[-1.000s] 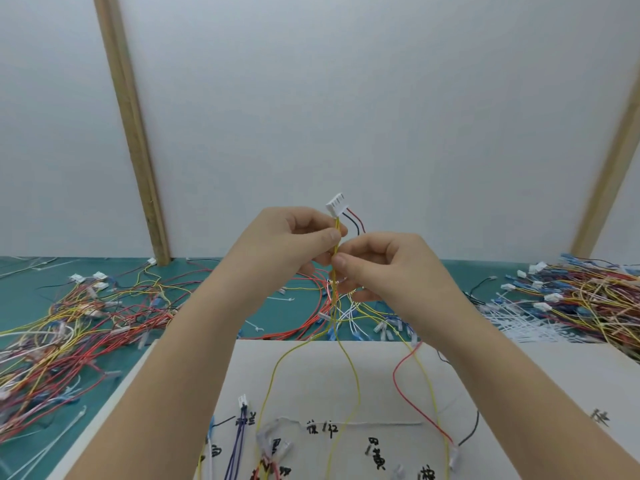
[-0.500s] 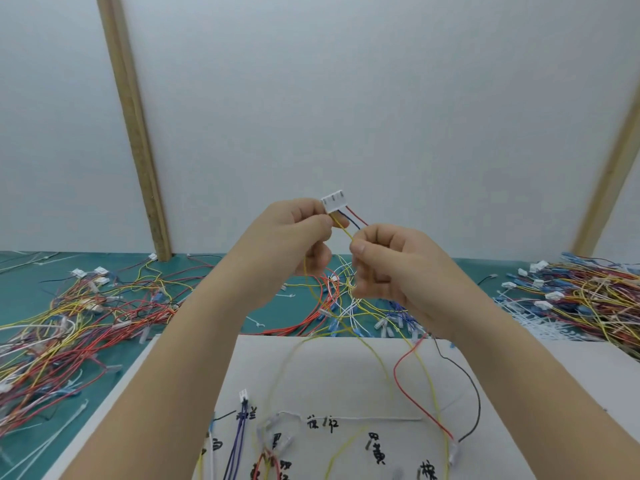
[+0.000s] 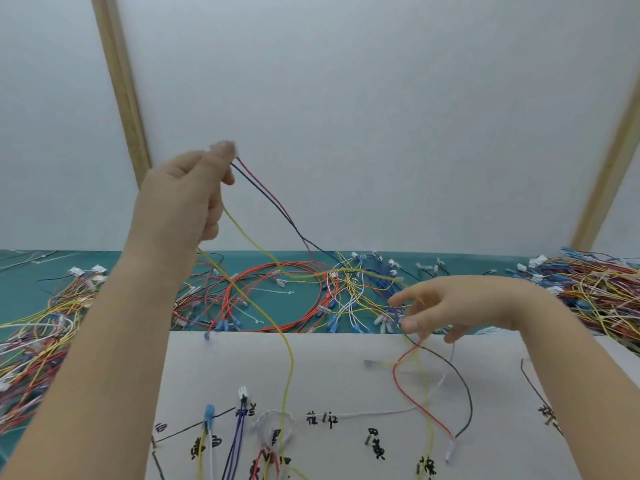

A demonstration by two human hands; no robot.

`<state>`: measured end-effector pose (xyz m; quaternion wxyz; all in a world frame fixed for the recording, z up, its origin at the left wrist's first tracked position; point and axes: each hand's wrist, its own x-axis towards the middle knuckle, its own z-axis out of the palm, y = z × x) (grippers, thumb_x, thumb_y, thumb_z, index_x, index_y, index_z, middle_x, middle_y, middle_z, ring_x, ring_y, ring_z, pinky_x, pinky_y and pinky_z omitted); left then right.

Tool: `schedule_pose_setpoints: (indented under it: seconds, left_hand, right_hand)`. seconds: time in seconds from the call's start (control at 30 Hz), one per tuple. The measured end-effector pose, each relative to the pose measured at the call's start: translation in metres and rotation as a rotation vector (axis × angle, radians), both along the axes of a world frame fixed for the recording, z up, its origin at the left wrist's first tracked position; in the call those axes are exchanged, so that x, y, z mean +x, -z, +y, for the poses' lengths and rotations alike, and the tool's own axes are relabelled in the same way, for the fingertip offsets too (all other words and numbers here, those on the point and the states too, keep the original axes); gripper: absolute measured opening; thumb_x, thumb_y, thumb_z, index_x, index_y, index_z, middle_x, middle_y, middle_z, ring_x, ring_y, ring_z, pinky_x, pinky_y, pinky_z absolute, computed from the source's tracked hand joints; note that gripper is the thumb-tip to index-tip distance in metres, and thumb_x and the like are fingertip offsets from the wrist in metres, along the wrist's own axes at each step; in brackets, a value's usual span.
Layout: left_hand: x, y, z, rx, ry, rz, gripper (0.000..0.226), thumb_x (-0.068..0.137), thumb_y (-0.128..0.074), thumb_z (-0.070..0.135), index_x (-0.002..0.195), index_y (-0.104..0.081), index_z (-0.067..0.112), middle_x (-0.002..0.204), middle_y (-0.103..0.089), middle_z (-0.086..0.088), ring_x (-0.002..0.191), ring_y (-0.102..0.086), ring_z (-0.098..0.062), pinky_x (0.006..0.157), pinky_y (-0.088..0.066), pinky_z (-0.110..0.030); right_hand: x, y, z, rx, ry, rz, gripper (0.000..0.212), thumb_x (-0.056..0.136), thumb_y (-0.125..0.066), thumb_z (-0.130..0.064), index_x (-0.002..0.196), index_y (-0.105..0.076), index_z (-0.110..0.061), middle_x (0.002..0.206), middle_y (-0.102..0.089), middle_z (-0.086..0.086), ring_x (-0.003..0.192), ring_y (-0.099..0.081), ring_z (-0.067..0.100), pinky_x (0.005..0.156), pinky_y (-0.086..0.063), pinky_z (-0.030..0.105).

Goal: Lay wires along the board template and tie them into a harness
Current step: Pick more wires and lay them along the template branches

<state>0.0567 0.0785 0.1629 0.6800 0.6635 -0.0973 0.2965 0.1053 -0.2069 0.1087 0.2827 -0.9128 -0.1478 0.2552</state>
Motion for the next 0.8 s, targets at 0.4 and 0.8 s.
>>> schedule_pose_setpoints:
  seconds: [0.4,0.8]
  left_hand:
    - [-0.014,-0.009,-0.025,-0.002,0.266,-0.107,0.024,0.078,-0.051,0.043,0.069,-0.054,0.020,0.045,-0.045,0.010,0.043,-0.035,-0.007,0.040,-0.025,-0.016]
    - [-0.005,-0.007,-0.004,0.248,-0.256,-0.234,0.027,0.089,-0.056,0.035,0.064,-0.055,0.024,0.039,-0.038,0.011,0.039,-0.030,-0.002,0.040,-0.024,-0.013]
  right_hand:
    - [0.015,0.011,0.017,0.182,0.157,-0.566,0.050,0.074,-0.072,-0.039,0.120,-0.053,-0.038,0.108,-0.056,-0.013,0.097,-0.055,0.009,0.082,-0.039,0.023]
    - [0.036,0.015,-0.018,0.580,0.648,-0.774,0.004,0.095,-0.047,-0.018,0.096,-0.051,-0.018,0.093,-0.055,-0.001,0.057,-0.062,0.015,0.053,-0.047,0.027]
